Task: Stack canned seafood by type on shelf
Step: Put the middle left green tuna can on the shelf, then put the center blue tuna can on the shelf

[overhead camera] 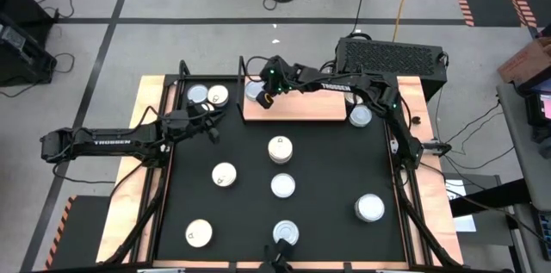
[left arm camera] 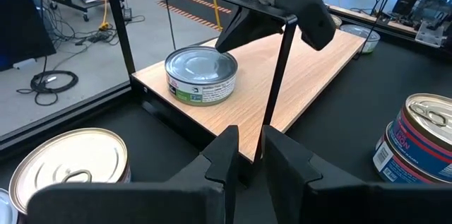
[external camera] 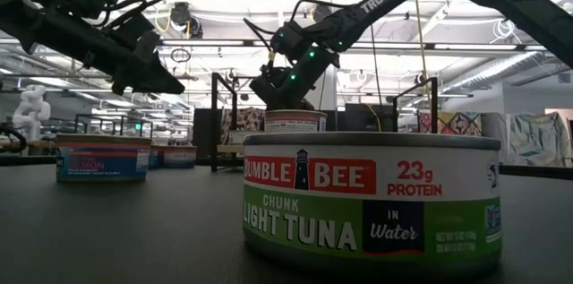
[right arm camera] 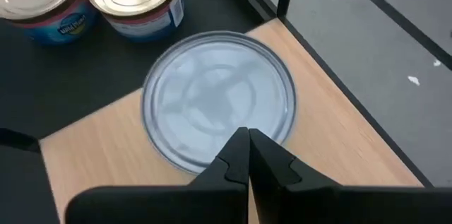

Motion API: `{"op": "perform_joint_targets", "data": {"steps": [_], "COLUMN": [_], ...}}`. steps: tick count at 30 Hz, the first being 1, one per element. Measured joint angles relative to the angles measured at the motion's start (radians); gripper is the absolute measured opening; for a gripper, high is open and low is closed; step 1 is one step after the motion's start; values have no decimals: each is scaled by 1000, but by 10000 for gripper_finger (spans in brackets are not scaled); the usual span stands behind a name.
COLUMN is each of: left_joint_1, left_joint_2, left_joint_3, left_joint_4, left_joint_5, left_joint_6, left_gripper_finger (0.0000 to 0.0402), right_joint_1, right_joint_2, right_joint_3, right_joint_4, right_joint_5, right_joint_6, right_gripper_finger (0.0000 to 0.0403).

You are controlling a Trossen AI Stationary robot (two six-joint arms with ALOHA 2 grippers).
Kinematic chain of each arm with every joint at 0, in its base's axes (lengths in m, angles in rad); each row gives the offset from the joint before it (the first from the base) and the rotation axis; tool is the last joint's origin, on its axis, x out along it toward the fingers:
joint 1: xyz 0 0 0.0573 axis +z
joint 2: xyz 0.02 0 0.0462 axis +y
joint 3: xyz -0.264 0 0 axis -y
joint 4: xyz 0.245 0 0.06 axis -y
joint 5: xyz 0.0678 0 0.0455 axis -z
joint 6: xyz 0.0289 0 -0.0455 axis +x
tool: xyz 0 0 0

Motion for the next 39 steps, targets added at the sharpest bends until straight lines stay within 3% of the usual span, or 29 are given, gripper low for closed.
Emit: {"op": "perform_joint_targets", "data": {"steps": [13, 24, 29, 33, 39], "left_joint_1": [0, 0, 0, 0, 0], "left_joint_2": [0, 0, 0, 0, 0], "left_joint_3": [0, 0, 0, 0, 1], "left_joint_4": [14, 14, 14, 14, 30], "left_joint_5": [9, 9, 10, 29, 90], "left_joint_6": [0, 1, 1, 1, 9], "left_gripper_finger": [66, 66, 66, 66, 66], "right_joint_1": [1, 2, 18, 35, 120], "right_joint_2": [0, 0, -61, -131, -260], "right_joint_3": [0, 0, -1, 0, 1], "right_joint_4": [-32, -18, -15, -104, -386], "right_joint_5": [92, 87, 84, 83, 83], "right_joint_6": [8, 9, 1, 1, 48], "right_gripper_finger": [0, 0, 0, 0, 0]}}
